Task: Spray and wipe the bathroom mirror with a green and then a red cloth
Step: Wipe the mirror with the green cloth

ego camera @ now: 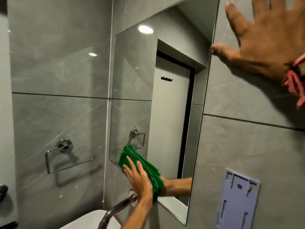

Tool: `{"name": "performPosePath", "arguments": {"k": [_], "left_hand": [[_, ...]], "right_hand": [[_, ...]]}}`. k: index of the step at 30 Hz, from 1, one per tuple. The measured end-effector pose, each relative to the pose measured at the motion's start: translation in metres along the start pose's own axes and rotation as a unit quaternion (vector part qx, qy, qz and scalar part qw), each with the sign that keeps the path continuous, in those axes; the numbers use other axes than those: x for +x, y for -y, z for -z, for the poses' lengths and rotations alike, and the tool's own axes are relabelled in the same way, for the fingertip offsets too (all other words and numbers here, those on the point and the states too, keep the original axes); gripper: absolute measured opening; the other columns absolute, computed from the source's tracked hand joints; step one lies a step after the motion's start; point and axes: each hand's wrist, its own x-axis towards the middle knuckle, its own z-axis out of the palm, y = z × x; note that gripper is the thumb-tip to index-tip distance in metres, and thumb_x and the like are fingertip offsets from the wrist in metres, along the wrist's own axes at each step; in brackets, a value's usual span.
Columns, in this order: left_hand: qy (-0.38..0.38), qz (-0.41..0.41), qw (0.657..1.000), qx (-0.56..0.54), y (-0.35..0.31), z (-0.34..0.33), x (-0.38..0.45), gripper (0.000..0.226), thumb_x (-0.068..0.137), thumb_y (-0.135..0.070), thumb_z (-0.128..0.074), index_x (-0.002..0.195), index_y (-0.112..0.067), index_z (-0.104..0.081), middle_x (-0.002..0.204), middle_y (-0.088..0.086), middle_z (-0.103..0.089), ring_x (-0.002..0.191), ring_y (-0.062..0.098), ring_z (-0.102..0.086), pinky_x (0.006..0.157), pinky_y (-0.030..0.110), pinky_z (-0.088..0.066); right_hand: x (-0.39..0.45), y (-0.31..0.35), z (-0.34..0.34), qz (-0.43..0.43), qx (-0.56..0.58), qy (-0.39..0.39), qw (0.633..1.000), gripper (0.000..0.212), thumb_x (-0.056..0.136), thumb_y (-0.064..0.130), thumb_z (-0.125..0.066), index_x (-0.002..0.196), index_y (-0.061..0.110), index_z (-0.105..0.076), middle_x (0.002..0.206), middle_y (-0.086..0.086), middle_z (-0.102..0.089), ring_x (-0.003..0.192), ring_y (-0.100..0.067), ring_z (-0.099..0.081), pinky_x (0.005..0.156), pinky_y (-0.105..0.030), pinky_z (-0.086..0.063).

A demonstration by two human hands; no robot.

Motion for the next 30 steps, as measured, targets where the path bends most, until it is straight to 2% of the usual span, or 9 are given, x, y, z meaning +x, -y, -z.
{"name": "performPosePath", "arguments": {"k": [2, 6, 11, 13, 16, 21, 25, 28, 30], "left_hand": [[0.018, -0.029, 0.999, -0.02, -0.024, -0.012, -0.04, 0.055, 0.106, -0.043, -0.032, 0.156, -0.045, -0.01, 0.172, -0.002, 0.005, 0.159, 0.016, 0.002, 0.127, 0.042, -0.002], [0.059, -0.228, 0.971, -0.033, -0.118, -0.042, -0.065, 0.058, 0.094, -0.057, -0.025, 0.146, -0.063, -0.001, 0.167, -0.018, 0.013, 0.157, 0.004, 0.009, 0.126, 0.035, 0.003], [0.087, -0.51, 0.856, -0.004, -0.297, -0.075, -0.021, 0.058, 0.104, -0.046, -0.029, 0.157, -0.048, -0.008, 0.172, -0.005, 0.007, 0.158, 0.008, 0.01, 0.129, 0.047, -0.003], [0.083, -0.565, 0.821, 0.006, -0.357, -0.082, 0.01, 0.056, 0.104, -0.047, -0.029, 0.158, -0.045, -0.013, 0.173, 0.0, -0.001, 0.159, 0.016, 0.0, 0.128, 0.052, -0.01], [0.077, -0.526, 0.847, 0.002, -0.383, -0.076, 0.073, 0.056, 0.102, -0.047, -0.03, 0.157, -0.04, -0.021, 0.172, 0.007, -0.008, 0.159, 0.025, -0.009, 0.126, 0.055, -0.018], [0.041, -0.372, 0.927, 0.001, -0.246, -0.042, 0.144, 0.059, 0.102, -0.049, -0.026, 0.159, -0.036, -0.017, 0.172, 0.005, -0.005, 0.159, 0.024, -0.005, 0.126, 0.056, -0.018], [0.024, -0.238, 0.971, 0.014, -0.099, -0.018, 0.087, 0.061, 0.101, -0.048, -0.026, 0.159, -0.034, -0.015, 0.172, 0.002, -0.003, 0.159, 0.021, -0.002, 0.128, 0.052, -0.012], [0.015, -0.118, 0.993, 0.014, -0.026, -0.009, 0.0, 0.058, 0.105, -0.044, -0.028, 0.159, -0.035, -0.012, 0.172, 0.004, 0.001, 0.16, 0.02, 0.001, 0.129, 0.042, -0.005], [0.02, -0.043, 0.999, -0.001, -0.021, -0.012, -0.045, 0.057, 0.107, -0.04, -0.033, 0.159, -0.036, -0.01, 0.172, 0.005, 0.003, 0.16, 0.021, 0.001, 0.128, 0.04, -0.003]], "right_hand": [[-0.001, 0.005, 0.02, 0.008, -0.045, 0.03, 0.999, 0.088, 0.095, 0.079, -0.02, 0.165, 0.025, -0.021, 0.171, -0.024, -0.019, 0.159, -0.041, -0.019, 0.122, -0.075, -0.017], [-0.013, 0.003, 0.038, 0.025, -0.076, 0.076, 0.994, 0.084, 0.095, 0.073, -0.015, 0.166, 0.03, -0.017, 0.176, -0.019, -0.006, 0.164, -0.035, -0.009, 0.125, -0.073, -0.006], [-0.019, -0.013, 0.034, 0.055, -0.122, 0.07, 0.989, 0.087, 0.092, 0.078, -0.016, 0.165, 0.03, -0.024, 0.174, -0.02, -0.015, 0.162, -0.036, -0.02, 0.123, -0.074, -0.01], [-0.016, -0.014, 0.029, 0.058, -0.127, 0.055, 0.989, 0.087, 0.092, 0.079, -0.019, 0.163, 0.029, -0.03, 0.172, -0.022, -0.022, 0.16, -0.038, -0.025, 0.121, -0.076, -0.012], [-0.018, -0.015, 0.022, 0.058, -0.134, 0.026, 0.989, 0.087, 0.092, 0.081, -0.021, 0.163, 0.03, -0.03, 0.171, -0.022, -0.024, 0.158, -0.04, -0.027, 0.12, -0.077, -0.015], [-0.026, -0.013, 0.011, 0.043, -0.092, 0.013, 0.995, 0.089, 0.091, 0.083, -0.022, 0.163, 0.031, -0.025, 0.17, -0.019, -0.026, 0.157, -0.039, -0.026, 0.118, -0.078, -0.022], [-0.032, -0.005, 0.015, 0.018, -0.003, 0.027, 0.999, 0.085, 0.094, 0.079, -0.029, 0.16, 0.026, -0.02, 0.155, -0.025, -0.039, 0.141, -0.051, -0.04, 0.109, -0.073, -0.039], [-0.032, 0.001, 0.025, 0.011, 0.009, 0.051, 0.999, 0.082, 0.096, 0.076, -0.033, 0.159, 0.024, -0.022, 0.153, -0.027, -0.041, 0.14, -0.053, -0.041, 0.109, -0.073, -0.038], [-0.026, -0.001, 0.04, 0.023, -0.01, 0.076, 0.997, 0.082, 0.095, 0.074, -0.034, 0.16, 0.023, -0.026, 0.158, -0.027, -0.037, 0.147, -0.047, -0.036, 0.113, -0.075, -0.031]]}}
